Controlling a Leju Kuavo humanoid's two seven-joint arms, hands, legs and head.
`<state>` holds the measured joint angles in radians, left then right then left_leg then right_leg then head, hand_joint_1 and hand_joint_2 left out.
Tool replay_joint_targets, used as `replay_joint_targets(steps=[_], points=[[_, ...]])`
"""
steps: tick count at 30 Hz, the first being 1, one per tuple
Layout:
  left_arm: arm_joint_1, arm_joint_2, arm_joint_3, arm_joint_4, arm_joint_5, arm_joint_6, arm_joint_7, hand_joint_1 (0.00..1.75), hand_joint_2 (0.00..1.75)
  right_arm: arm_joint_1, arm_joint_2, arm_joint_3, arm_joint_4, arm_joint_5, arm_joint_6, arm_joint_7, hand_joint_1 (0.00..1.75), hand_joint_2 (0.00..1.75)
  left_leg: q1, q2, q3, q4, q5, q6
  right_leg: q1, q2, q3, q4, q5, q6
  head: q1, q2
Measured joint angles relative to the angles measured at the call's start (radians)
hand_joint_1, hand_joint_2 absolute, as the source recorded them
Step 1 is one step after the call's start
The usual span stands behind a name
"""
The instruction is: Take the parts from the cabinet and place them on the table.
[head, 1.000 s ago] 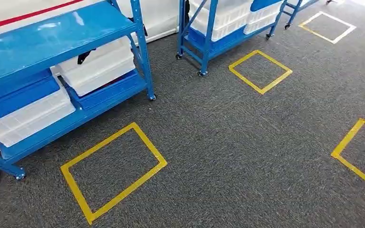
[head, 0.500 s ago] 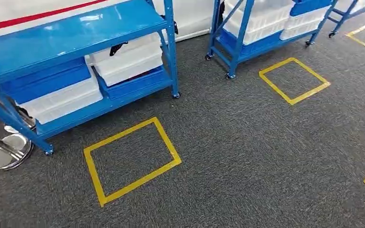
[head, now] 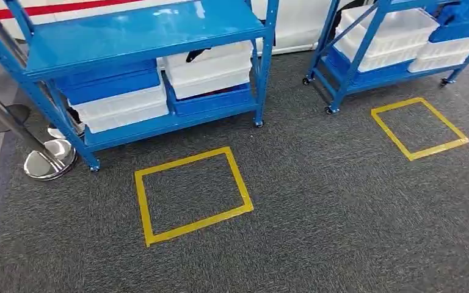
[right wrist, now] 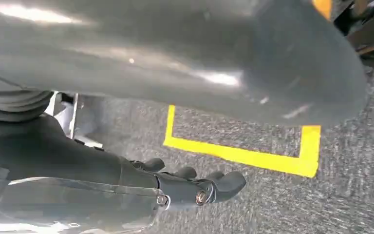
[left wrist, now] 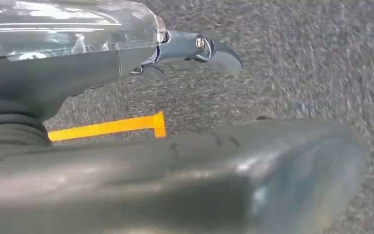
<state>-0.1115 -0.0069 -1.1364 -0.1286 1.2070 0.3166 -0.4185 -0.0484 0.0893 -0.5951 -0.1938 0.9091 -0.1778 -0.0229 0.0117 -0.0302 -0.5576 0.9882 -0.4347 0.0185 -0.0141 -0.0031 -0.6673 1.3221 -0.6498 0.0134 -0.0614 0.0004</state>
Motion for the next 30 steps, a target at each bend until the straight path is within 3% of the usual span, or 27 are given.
replay_joint_targets(steps=[1,3,4,5,8,9,10,11,12,14,15,16,17,19,20,21,24,25,26,27,28,30], points=[[0.001,0.000,-0.001,0.000,0.000,0.000,0.002,0.00,0.00,0.001,0.000,0.000,0.000,0.000,0.000,0.000,0.00,0.00,0.002,-0.014,-0.001,0.001,0.001,-0.002,-0.004,0.000,0.007,-0.017,0.024,0.003,0.000,0.000],[0.001,-0.002,-0.002,-0.002,-0.002,0.000,0.003,0.00,0.00,0.001,-0.003,0.000,0.000,0.000,0.000,0.000,0.00,0.00,0.006,-0.042,-0.001,0.007,0.002,-0.010,-0.012,0.010,0.074,-0.156,0.113,0.005,0.000,0.000],[0.000,-0.002,-0.003,-0.002,-0.002,0.000,0.003,0.00,0.00,0.001,-0.003,0.000,0.000,0.000,0.000,0.000,0.00,0.00,0.008,-0.056,-0.003,0.012,0.000,-0.016,-0.017,0.041,0.121,-0.254,0.158,0.007,0.000,0.000],[-0.002,-0.002,-0.003,-0.002,-0.002,0.000,0.003,0.00,0.00,0.004,-0.003,0.000,0.001,0.000,0.000,0.000,0.00,0.00,0.006,-0.065,-0.010,0.019,-0.001,-0.025,-0.023,0.103,0.133,-0.290,0.145,0.012,0.000,0.000],[-0.003,-0.002,-0.003,-0.002,-0.001,0.000,0.003,0.00,0.00,-0.002,-0.003,0.000,0.000,0.000,0.001,0.003,0.00,0.00,0.007,-0.091,-0.021,0.015,0.009,-0.047,-0.009,0.069,0.125,-0.287,0.154,-0.004,0.000,0.000],[-0.003,-0.002,-0.003,-0.002,-0.002,-0.002,0.006,0.00,0.00,-0.003,-0.003,0.000,0.000,0.000,0.001,0.006,0.00,0.00,0.008,-0.105,-0.029,0.013,0.014,-0.055,-0.013,0.053,0.126,-0.291,0.158,-0.014,0.000,0.000],[-0.003,0.001,-0.003,-0.002,-0.002,-0.008,0.007,0.00,0.00,-0.003,-0.001,-0.001,0.001,0.000,0.001,0.008,0.00,0.00,0.010,-0.090,-0.031,0.022,0.007,-0.056,-0.018,0.036,0.126,-0.298,0.164,-0.023,0.000,0.000],[-0.008,0.000,-0.005,-0.004,-0.001,-0.017,0.007,0.00,0.00,-0.001,-0.003,-0.001,0.000,0.000,-0.002,0.012,0.00,0.00,0.004,-0.032,-0.049,0.059,-0.018,-0.057,-0.015,0.029,0.125,-0.302,0.154,-0.036,-0.002,0.000],[-0.018,-0.005,-0.005,-0.007,0.006,-0.014,0.013,0.00,0.00,0.001,-0.003,-0.001,0.000,0.004,-0.009,0.019,0.00,0.00,0.005,-0.001,-0.083,0.126,-0.054,-0.059,-0.011,0.018,0.124,-0.302,0.150,-0.041,-0.001,0.000],[-0.052,-0.031,-0.005,-0.014,0.008,0.024,0.055,0.00,0.00,0.003,-0.003,-0.007,0.000,-0.003,-0.026,0.038,0.00,0.00,0.007,0.022,-0.166,0.296,-0.115,-0.062,-0.002,-0.009,0.126,-0.301,0.141,-0.047,-0.001,0.000],[-0.066,-0.038,-0.005,-0.016,0.007,0.037,0.068,0.00,0.00,0.002,-0.003,-0.012,0.000,-0.006,-0.030,0.042,0.00,0.00,0.007,0.024,-0.187,0.341,-0.122,-0.061,0.000,-0.020,0.129,-0.301,0.138,-0.046,-0.001,0.000],[-0.078,-0.047,-0.005,-0.020,0.004,0.047,0.080,0.00,0.00,0.001,-0.003,-0.017,0.000,-0.011,-0.032,0.044,0.00,0.00,0.007,0.025,-0.186,0.339,-0.107,-0.059,0.002,-0.029,0.136,-0.301,0.134,-0.046,-0.001,0.000],[-0.086,-0.054,-0.006,-0.024,0.002,0.048,0.087,0.00,0.00,-0.001,-0.003,-0.018,0.000,-0.015,-0.032,0.046,0.00,0.00,0.006,0.025,-0.157,0.288,-0.072,-0.055,0.003,-0.034,0.145,-0.301,0.133,-0.042,-0.001,0.000],[-0.094,-0.061,-0.008,-0.026,0.000,0.047,0.093,0.00,0.00,-0.003,-0.003,-0.020,0.000,-0.016,-0.032,0.051,0.00,0.00,-0.001,0.030,-0.060,0.110,0.016,-0.037,0.005,-0.038,0.168,-0.302,0.121,-0.036,-0.001,0.000],[-0.097,-0.061,-0.008,-0.027,0.000,0.046,0.095,0.00,0.00,-0.001,-0.001,-0.023,0.001,-0.016,-0.031,0.051,0.00,0.00,-0.008,0.044,-0.031,0.063,0.006,-0.025,0.003,-0.040,0.174,-0.303,0.116,-0.034,-0.001,0.000],[-0.103,-0.064,-0.008,-0.027,0.000,0.044,0.096,0.00,0.00,-0.002,0.000,-0.026,0.002,-0.016,-0.030,0.053,0.00,0.00,-0.014,0.052,-0.020,0.034,-0.010,-0.020,0.006,-0.041,0.173,-0.301,0.112,-0.026,-0.001,0.000],[-0.108,-0.068,-0.008,-0.029,0.000,0.041,0.096,0.00,0.00,-0.004,-0.001,-0.032,0.002,-0.012,-0.026,0.061,0.00,0.00,-0.013,0.042,-0.002,0.010,-0.030,-0.003,0.002,-0.044,0.190,-0.292,0.131,-0.001,-0.001,0.000],[-0.107,-0.069,-0.008,-0.029,0.001,0.041,0.095,0.00,0.00,-0.006,-0.001,-0.032,0.002,-0.012,-0.024,0.062,0.00,0.00,-0.008,0.038,0.029,-0.005,-0.029,0.000,0.001,-0.037,0.174,-0.260,0.137,0.004,-0.001,0.000],[-0.107,-0.071,-0.008,-0.030,0.002,0.041,0.093,0.00,0.00,-0.006,-0.003,-0.033,0.002,-0.012,-0.020,0.062,0.00,0.00,-0.007,0.039,0.047,-0.012,-0.032,0.004,-0.002,-0.017,0.148,-0.207,0.152,0.004,0.000,0.000],[-0.111,-0.071,-0.008,-0.030,0.002,0.042,0.092,0.00,0.00,-0.004,-0.003,-0.033,0.002,-0.011,-0.018,0.062,0.00,0.00,-0.006,0.038,0.059,-0.017,-0.039,0.010,-0.004,-0.006,0.095,-0.136,0.152,0.004,0.001,0.000],[-0.112,-0.071,-0.008,-0.030,0.005,0.043,0.091,0.00,0.00,-0.003,-0.003,-0.033,0.002,-0.008,-0.016,0.061,0.00,0.00,-0.006,0.035,0.070,-0.020,-0.048,0.011,-0.004,-0.002,0.044,-0.077,0.135,0.005,0.001,0.000],[-0.109,-0.075,-0.008,-0.031,0.005,0.043,0.090,0.00,0.00,0.000,-0.004,-0.033,0.002,-0.006,-0.012,0.061,0.00,0.00,-0.006,0.024,0.099,-0.021,-0.074,0.009,-0.007,-0.001,-0.045,-0.009,0.057,0.015,0.001,0.000]])
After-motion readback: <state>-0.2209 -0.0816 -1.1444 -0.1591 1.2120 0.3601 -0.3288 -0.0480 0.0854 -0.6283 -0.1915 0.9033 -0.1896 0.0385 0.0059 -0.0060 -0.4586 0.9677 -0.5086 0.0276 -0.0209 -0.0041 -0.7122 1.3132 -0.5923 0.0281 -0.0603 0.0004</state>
